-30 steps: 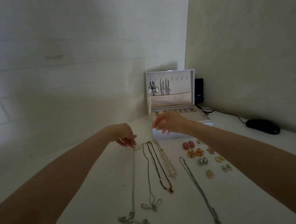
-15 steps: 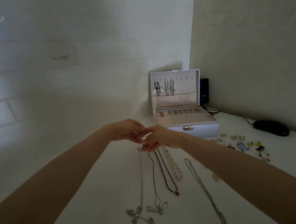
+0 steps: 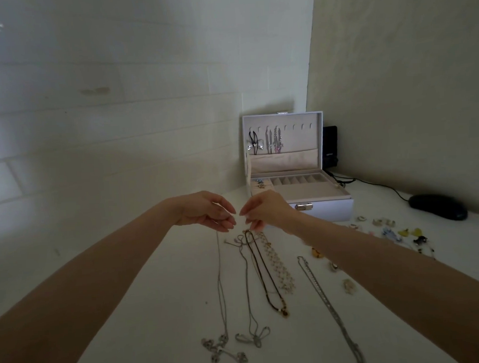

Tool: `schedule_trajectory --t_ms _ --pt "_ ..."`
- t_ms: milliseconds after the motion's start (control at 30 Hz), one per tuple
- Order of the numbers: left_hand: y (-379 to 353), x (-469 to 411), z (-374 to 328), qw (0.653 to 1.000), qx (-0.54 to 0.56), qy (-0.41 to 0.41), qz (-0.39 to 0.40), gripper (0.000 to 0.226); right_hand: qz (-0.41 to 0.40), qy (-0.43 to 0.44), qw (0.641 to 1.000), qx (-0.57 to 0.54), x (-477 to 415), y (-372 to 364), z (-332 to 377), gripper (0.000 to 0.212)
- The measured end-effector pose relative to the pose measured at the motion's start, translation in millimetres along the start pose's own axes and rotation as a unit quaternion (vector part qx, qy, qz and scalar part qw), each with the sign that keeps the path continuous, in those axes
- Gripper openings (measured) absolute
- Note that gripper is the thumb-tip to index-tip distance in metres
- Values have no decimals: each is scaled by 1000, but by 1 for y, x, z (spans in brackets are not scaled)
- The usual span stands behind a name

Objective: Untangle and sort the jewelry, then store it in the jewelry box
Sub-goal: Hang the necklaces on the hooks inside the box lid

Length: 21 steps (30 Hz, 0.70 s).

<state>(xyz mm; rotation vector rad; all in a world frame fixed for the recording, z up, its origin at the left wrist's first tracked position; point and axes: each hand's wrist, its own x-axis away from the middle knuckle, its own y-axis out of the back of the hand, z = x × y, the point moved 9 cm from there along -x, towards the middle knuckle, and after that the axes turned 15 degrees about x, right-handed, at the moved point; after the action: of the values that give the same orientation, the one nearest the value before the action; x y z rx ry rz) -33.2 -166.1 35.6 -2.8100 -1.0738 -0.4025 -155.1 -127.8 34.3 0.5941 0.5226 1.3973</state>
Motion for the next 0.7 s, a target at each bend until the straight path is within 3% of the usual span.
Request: schedule_trajectory --t_ms 167,433,600,700 --pt "-3 1 -12 999 -10 -33 -4 21 116 50 985 -119 6 -20 14 50" --pt "1 1 -22 994 50 -96 -18 23 124 35 978 -164 4 -20 10 29" --pt "-1 1 -38 981 104 -157 -34 18 270 54 946 -169 23 -49 25 20" --pt "4 1 -40 976 108 -180 -62 16 311 78 934 -156 34 -58 35 17"
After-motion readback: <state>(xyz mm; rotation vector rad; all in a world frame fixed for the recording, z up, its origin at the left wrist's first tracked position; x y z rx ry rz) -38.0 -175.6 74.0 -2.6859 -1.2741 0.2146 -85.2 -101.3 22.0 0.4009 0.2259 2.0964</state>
